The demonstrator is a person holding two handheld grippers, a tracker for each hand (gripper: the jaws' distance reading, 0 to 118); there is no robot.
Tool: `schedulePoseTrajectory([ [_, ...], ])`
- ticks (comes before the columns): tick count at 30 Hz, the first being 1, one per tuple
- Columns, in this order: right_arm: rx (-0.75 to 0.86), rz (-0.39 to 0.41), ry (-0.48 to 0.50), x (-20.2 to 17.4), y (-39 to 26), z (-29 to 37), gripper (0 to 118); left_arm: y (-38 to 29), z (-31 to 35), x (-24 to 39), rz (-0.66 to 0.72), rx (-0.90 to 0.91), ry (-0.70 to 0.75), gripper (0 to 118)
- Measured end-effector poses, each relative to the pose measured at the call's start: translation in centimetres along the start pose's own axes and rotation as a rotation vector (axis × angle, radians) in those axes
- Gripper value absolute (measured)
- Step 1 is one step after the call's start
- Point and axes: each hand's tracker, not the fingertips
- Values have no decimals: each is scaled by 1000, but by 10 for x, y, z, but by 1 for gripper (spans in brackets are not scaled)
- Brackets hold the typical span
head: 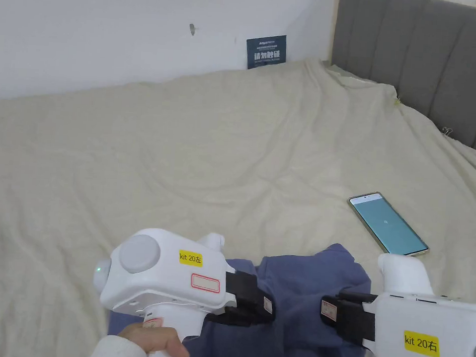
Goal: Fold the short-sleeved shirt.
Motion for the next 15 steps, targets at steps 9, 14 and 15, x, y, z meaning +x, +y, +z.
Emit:
schedulePoseTrajectory([
  [9, 26, 0, -19, -14, 1, 9, 0, -26, 116, -48, 39, 177, 27, 3],
  [14, 11, 37, -17, -39, 0, -1, 0, -66, 166, -126, 231, 231, -106, 110],
  [15, 9, 43, -14, -46, -1, -4, 0, -72, 168, -140, 273, 236, -153, 118],
])
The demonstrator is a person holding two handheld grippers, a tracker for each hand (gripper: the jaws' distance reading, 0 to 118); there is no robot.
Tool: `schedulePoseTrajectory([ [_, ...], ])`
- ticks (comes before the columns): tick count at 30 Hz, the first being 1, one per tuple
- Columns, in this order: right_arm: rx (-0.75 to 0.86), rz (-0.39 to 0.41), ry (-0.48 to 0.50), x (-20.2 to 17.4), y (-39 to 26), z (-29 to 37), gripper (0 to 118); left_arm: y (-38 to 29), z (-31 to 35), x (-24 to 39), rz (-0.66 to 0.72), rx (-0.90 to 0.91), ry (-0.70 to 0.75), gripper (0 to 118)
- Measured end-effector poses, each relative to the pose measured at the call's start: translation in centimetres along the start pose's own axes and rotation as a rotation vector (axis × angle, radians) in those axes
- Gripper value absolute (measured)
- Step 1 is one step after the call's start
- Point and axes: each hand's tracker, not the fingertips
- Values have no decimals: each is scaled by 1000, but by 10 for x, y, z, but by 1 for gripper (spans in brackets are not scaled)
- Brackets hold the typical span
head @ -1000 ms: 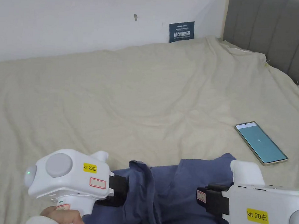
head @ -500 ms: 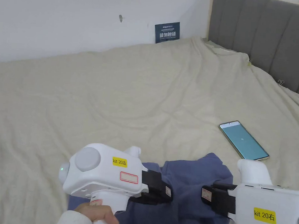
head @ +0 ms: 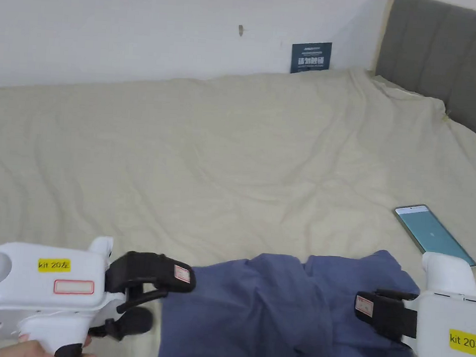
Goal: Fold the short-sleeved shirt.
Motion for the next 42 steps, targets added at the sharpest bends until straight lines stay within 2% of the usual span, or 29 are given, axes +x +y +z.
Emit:
schedulePoseTrajectory([
  [1, -2, 4, 3, -5, 0, -2, 0, 1, 12, -10, 90, 84, -73, 118],
  [5, -14, 14, 7, -26, -1, -11, 0, -3, 8, -19, 68, 101, 6, 118],
  [7, -35, 52, 2, -36, -2, -13, 0, 7, -8, -29, 32, 77, 78, 118],
  [10, -44, 73, -11, -45, -2, -16, 0, 15, -29, -32, 18, 0, 6, 118],
  [12, -47, 68, -14, -47, -2, -17, 0, 19, -37, -26, 16, 15, -27, 118],
  [19, -70, 67, -32, -50, 1, -23, 0, 42, -61, -27, 46, -23, 13, 118],
  [20, -71, 67, -32, -51, 1, -23, 0, 43, -59, -25, 44, -21, 28, 113],
  [21, -71, 69, -32, -52, 2, -24, 0, 40, -56, -22, 28, -14, 47, 102],
  [22, -72, 70, -31, -52, 2, -25, 0, 37, -53, -21, 15, 2, 108, 84],
  [23, -73, 70, -27, -52, 2, -26, 0, 36, -52, -23, 5, 12, 178, 48],
  [24, -72, 68, -26, -52, 2, -26, 0, 36, -52, -32, 6, 16, 211, 21],
  [26, -72, 63, -20, -51, 1, -28, 0, 33, -50, -45, 97, 3, 92, 16],
  [27, -75, 60, -20, -51, 0, -28, 0, 31, -49, -45, 94, 11, 72, 16],
  [31, -89, 65, -32, -50, -1, -28, 0, 34, -46, -39, 58, 1, 90, 15],
  [35, -76, 53, -46, -42, 2, -22, 0, 39, -29, -35, 76, 22, 22, 14],
  [42, -63, 37, -70, -40, 2, -15, 0, 40, 4, -38, 99, 72, 18, 14],
])
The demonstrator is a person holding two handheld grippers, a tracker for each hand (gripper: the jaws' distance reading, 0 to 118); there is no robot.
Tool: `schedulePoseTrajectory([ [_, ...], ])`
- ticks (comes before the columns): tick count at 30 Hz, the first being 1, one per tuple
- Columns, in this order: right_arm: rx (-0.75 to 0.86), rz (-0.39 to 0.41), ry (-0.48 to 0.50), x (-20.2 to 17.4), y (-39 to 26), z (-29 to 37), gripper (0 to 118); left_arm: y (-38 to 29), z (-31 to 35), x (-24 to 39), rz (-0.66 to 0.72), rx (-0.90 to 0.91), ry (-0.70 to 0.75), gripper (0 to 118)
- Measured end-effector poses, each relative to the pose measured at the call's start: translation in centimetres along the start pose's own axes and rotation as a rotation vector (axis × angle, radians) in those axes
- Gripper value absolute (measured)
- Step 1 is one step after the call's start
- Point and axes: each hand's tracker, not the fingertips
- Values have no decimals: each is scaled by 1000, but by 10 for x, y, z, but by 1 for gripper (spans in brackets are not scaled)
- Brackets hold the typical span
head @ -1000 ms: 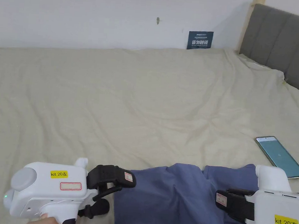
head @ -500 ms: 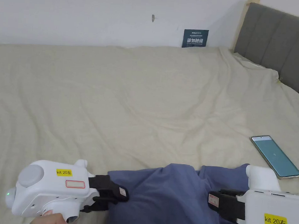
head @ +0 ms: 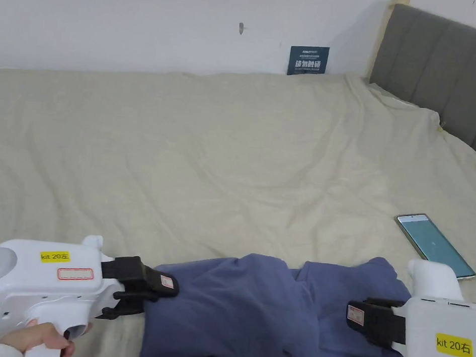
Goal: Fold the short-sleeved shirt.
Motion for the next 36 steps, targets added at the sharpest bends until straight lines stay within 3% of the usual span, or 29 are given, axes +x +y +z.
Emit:
schedulePoseTrajectory([
  [12, -15, -2, 12, 5, -2, -11, 0, -1, 144, -38, 48, 184, 215, 13],
  [17, -18, -9, 51, 6, -2, -22, 0, -9, 165, 3, 25, 236, 230, 14],
  [23, -18, -7, 78, 13, -3, -26, 0, -16, 118, 92, -187, 192, 222, 14],
  [27, -7, -26, 82, 28, -4, -23, 0, -17, 58, 137, -275, 67, 197, 14],
  [36, 22, -92, 77, 70, -8, -8, 0, -11, -98, 170, -263, -158, 216, 14],
])
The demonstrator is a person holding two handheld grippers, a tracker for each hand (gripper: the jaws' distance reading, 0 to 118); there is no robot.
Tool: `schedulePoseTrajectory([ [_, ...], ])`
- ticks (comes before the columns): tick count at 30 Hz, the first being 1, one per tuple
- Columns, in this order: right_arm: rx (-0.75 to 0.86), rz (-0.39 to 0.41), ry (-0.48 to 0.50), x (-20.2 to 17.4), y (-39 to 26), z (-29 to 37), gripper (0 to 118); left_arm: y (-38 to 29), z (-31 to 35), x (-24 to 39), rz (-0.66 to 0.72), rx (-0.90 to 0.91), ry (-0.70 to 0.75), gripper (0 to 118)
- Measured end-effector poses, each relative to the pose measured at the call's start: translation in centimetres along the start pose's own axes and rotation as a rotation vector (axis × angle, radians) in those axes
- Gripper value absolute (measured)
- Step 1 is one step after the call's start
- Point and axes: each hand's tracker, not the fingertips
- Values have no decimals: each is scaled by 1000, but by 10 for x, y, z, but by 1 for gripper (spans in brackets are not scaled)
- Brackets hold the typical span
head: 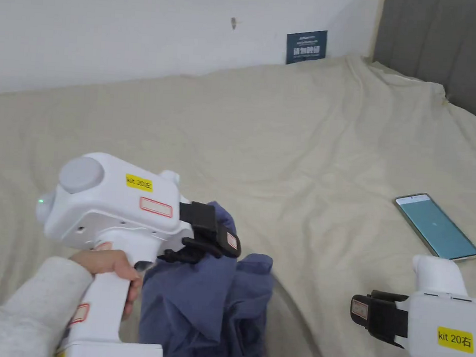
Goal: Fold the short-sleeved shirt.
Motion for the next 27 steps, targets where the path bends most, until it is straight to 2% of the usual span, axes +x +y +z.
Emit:
schedulePoseTrajectory([
  [4, 10, -25, -9, 12, -2, 7, 0, 1, -50, 8, -39, -89, 14, 14],
  [5, 11, -32, -10, 15, -3, 8, 0, -1, -59, 9, -31, -97, 16, 16],
  [6, 11, -35, -10, 18, -3, 9, 0, -3, -65, 11, -40, -115, 23, 25],
  [7, 11, -38, -11, 19, -3, 9, 0, -5, -69, 11, -53, -134, 7, 44],
  [8, 12, -41, -14, 21, -3, 10, 0, -6, -72, 10, -45, -144, -32, 82],
  [9, 11, -44, -15, 23, -4, 10, 0, -8, -73, 11, -31, -143, -47, 105],
  [10, 10, -48, -18, 22, -4, 10, 0, -9, -71, 13, -28, -134, -55, 116],
  [17, 13, -55, -19, 23, -5, 11, 0, -9, 2, 21, -85, -10, -125, 117],
  [20, 15, -54, -16, 20, -5, 9, 0, -9, 34, 9, -93, 31, -98, 117],
  [21, 15, -52, -14, 18, -4, 8, 0, -8, 40, 3, -104, 40, -68, 116],
  [22, 16, -50, -12, 17, -4, 7, 0, -10, 44, -3, -112, 59, -31, 110],
  [23, 15, -49, -10, 15, -4, 6, 0, -13, 46, -8, -109, 67, 29, 83],
  [25, 14, -41, -4, 11, -4, 5, 0, -16, 44, -16, -104, 66, 66, 19],
  [26, 13, -40, -1, 10, -4, 4, 0, -18, 40, -20, -91, 63, 63, 7],
  [27, 12, -39, 2, 9, -3, 3, 0, -20, 32, -24, -66, 55, 62, 7],
])
